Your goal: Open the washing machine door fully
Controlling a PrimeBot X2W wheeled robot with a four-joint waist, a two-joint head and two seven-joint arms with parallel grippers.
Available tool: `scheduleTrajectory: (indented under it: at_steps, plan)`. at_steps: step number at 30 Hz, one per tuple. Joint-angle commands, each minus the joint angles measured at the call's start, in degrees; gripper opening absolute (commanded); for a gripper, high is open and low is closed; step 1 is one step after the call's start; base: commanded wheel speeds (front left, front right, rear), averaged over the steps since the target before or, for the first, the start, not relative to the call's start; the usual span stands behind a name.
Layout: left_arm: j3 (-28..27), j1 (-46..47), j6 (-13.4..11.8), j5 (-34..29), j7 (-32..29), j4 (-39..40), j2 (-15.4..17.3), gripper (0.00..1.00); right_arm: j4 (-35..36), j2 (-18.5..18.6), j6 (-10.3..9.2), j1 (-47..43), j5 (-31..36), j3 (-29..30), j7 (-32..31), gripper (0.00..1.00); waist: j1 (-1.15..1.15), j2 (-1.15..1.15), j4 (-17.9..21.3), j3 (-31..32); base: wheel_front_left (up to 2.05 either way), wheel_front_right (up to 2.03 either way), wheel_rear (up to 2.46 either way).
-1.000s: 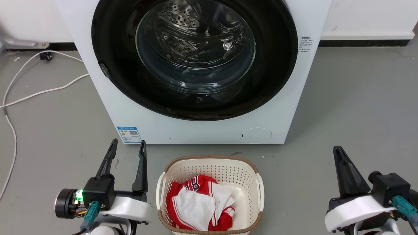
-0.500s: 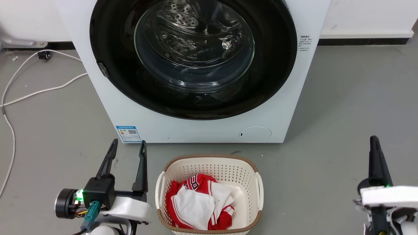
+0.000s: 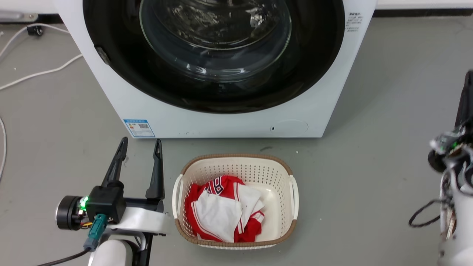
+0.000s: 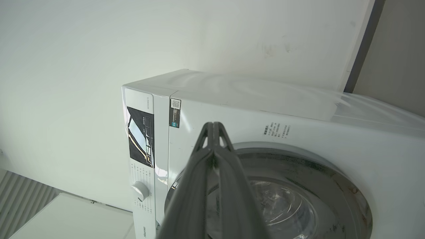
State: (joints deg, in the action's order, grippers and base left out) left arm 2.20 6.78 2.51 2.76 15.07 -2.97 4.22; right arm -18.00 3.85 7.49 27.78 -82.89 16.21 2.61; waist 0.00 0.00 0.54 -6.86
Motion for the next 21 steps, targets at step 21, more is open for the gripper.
scheduleTrajectory:
  at_steps: [21]
  plan:
    - [-0.1,9.7,1.6,0.0,0.1,1.5,-0.7,1.0,-34.5,11.8,0.0,48.1,15.3,-10.5,-25.4,0.0,0.0,0.0,-2.1,-13.0,0.0,0.0,0.0]
